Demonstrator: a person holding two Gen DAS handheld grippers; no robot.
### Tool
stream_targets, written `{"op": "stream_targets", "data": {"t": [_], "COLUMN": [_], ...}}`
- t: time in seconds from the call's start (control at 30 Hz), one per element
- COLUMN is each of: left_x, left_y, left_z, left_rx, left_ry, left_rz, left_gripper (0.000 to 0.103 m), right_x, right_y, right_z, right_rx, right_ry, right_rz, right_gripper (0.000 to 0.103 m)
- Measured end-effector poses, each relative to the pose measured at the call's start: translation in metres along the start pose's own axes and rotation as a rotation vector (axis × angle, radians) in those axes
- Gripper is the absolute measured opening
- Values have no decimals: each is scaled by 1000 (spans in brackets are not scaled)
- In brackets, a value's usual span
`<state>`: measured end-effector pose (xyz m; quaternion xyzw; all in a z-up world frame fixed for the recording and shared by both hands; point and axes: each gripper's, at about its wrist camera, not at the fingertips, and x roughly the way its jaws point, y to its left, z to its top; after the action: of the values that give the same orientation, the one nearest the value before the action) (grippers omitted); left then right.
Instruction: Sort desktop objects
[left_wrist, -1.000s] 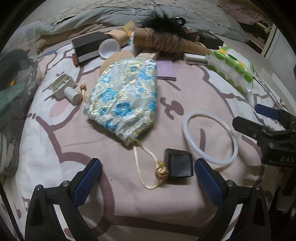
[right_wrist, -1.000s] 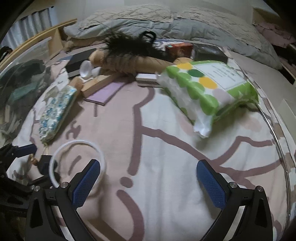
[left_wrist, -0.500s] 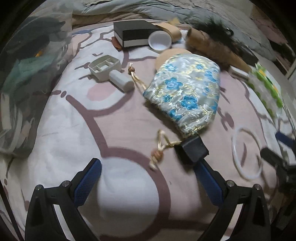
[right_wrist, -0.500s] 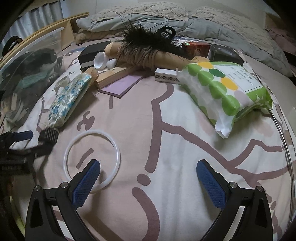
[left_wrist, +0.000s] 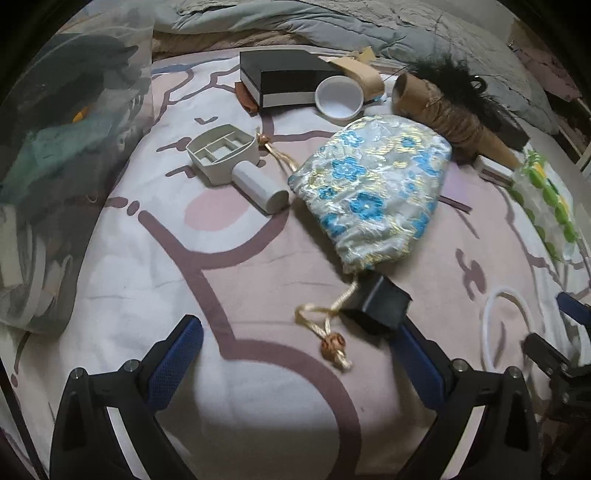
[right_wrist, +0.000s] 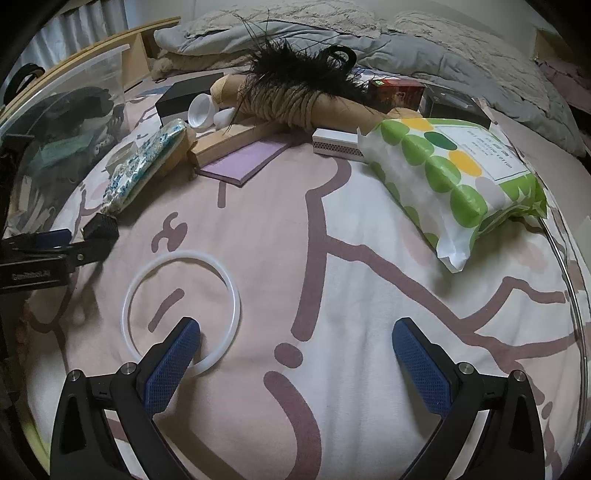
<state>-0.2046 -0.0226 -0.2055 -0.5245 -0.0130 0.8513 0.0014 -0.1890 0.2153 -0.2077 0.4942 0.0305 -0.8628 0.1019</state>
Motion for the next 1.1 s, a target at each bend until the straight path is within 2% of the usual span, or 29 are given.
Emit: {"op": "stream_targets", "data": {"t": [0.1,0.13,0.17,0.2,0.4,0.53,0.73,0.9,1.1], "left_x": [-15,-19,-23,-25,-24,-17,-15,-21,-33], "left_y": [-1,-2,-3,-6,-5,-11,-15,-14,-21], "left_z": [-5,-6,-7,-7,4,6,3,-3,-24], "left_rx": [-8,-9,-10,-13,-55,-37,-5,-13,42], "left_ry": [-27,-39,-49,-55,-92,-87,-82,-65,-14], "left_rz": [-84,-112,-135,-145,-241,-263,-248,-290,-304], "left_gripper": [96,87,82,74,45,35,34,32,29], "right_x": [1,2,2,2,-1,1,5,9,11], "right_y": [1,1,2,2,5,8,11,13,14], "right_z": [0,0,0,0,-1,-1,-2,-2,-2], "right_rx": [-5,-6,-9,-11,-12,-26,-38,-45,-44], "right_ry": [6,7,8,8,1,10,21,26,23], "right_rz": [-4,-6,-8,-9,11,4,2,-1,-2], "right_gripper": [103,103,103,103,103,103,103,103,103]}}
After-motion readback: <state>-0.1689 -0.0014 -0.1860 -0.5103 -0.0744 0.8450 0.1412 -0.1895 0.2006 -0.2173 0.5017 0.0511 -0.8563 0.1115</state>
